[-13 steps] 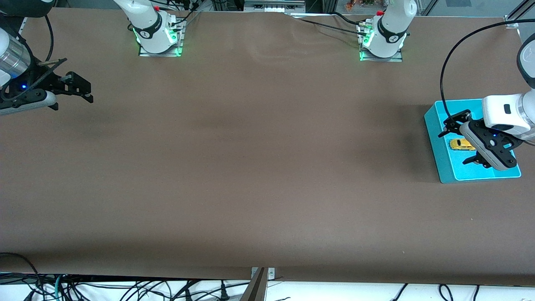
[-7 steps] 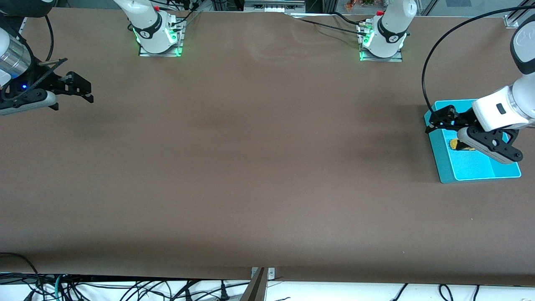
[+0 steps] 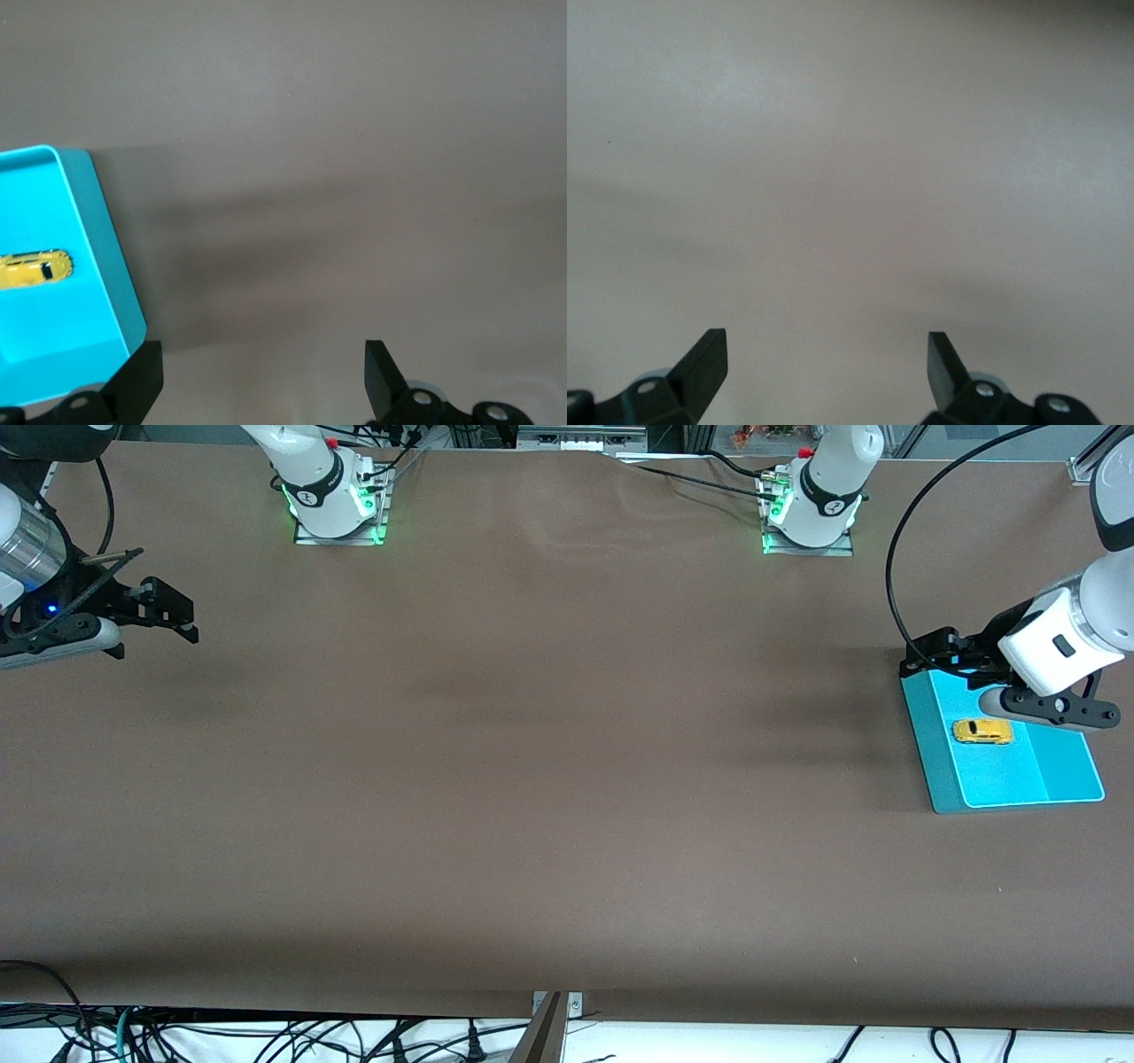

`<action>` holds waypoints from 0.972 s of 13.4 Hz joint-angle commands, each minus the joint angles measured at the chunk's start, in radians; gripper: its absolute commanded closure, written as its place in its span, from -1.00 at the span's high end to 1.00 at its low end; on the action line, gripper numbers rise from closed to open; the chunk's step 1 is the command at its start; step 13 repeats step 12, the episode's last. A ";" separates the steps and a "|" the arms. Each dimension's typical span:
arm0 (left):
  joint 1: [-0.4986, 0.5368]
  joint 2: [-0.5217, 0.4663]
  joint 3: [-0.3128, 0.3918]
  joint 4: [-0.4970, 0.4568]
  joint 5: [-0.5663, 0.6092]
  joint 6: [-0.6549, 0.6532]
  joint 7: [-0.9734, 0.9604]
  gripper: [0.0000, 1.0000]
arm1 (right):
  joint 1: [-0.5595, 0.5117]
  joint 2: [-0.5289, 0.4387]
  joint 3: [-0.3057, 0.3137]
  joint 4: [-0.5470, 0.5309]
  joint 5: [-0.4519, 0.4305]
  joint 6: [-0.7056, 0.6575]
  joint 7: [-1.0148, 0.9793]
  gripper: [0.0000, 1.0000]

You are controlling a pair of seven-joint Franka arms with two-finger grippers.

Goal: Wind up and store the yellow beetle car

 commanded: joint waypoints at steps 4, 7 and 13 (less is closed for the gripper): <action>-0.011 -0.001 0.030 -0.005 0.028 -0.017 -0.019 1.00 | 0.003 0.007 0.000 0.021 0.003 -0.014 -0.006 1.00; -0.010 0.006 0.030 -0.001 0.028 -0.019 -0.009 1.00 | 0.003 0.007 0.000 0.021 0.003 -0.014 -0.006 1.00; -0.001 0.008 0.030 -0.001 0.028 -0.019 -0.008 1.00 | 0.003 0.007 0.000 0.021 0.003 -0.014 -0.006 1.00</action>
